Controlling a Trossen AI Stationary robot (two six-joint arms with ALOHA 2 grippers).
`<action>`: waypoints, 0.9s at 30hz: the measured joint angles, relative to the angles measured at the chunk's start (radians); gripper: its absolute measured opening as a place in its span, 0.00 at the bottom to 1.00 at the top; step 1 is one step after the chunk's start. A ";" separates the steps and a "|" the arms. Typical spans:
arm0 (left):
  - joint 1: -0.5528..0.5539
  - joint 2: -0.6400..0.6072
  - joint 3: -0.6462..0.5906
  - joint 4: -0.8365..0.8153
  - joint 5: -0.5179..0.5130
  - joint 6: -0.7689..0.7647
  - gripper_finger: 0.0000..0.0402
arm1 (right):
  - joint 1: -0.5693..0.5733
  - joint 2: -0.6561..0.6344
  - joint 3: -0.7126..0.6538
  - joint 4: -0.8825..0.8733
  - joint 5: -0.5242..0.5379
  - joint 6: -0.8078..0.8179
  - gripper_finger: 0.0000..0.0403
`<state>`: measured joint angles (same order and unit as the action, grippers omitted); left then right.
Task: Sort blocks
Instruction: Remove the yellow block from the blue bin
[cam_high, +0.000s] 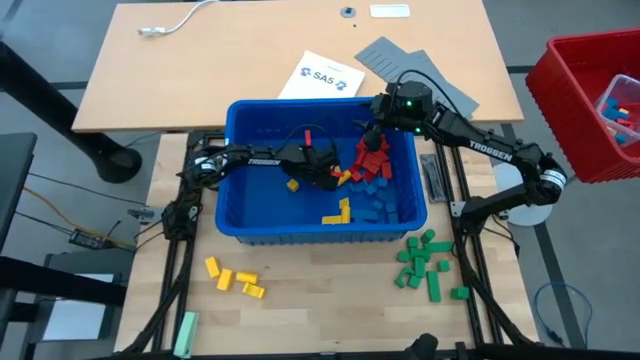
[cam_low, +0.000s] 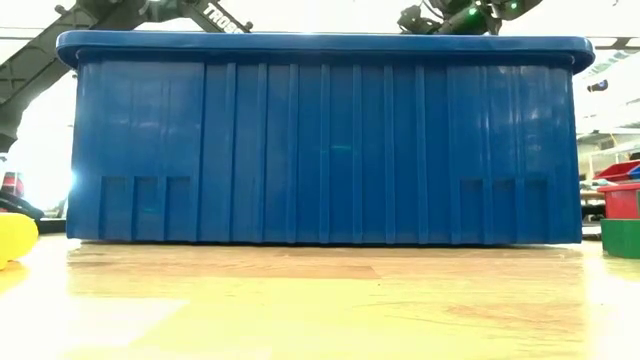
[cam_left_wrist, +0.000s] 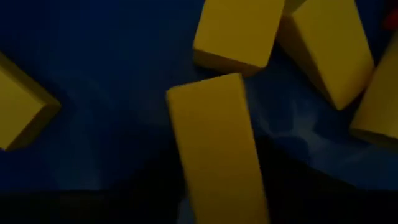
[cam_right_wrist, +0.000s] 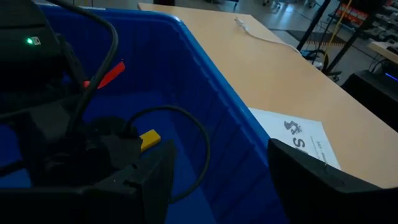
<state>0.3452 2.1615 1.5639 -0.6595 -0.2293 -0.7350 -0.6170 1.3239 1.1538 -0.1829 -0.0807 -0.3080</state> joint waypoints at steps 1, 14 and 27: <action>0.000 0.000 0.001 0.004 -0.005 0.010 0.41 | 0.000 0.000 0.000 0.000 0.000 0.000 0.59; -0.025 0.001 0.394 -0.333 -0.113 0.248 0.34 | 0.000 0.000 0.000 -0.018 0.001 0.000 0.59; -0.128 -0.188 0.665 -0.907 -0.397 0.228 0.35 | -0.002 0.001 -0.002 -0.012 0.006 0.002 0.59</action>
<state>0.2168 1.9740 2.2287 -1.5664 -0.6262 -0.5072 -0.6191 1.3249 1.1522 -0.1952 -0.0751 -0.3061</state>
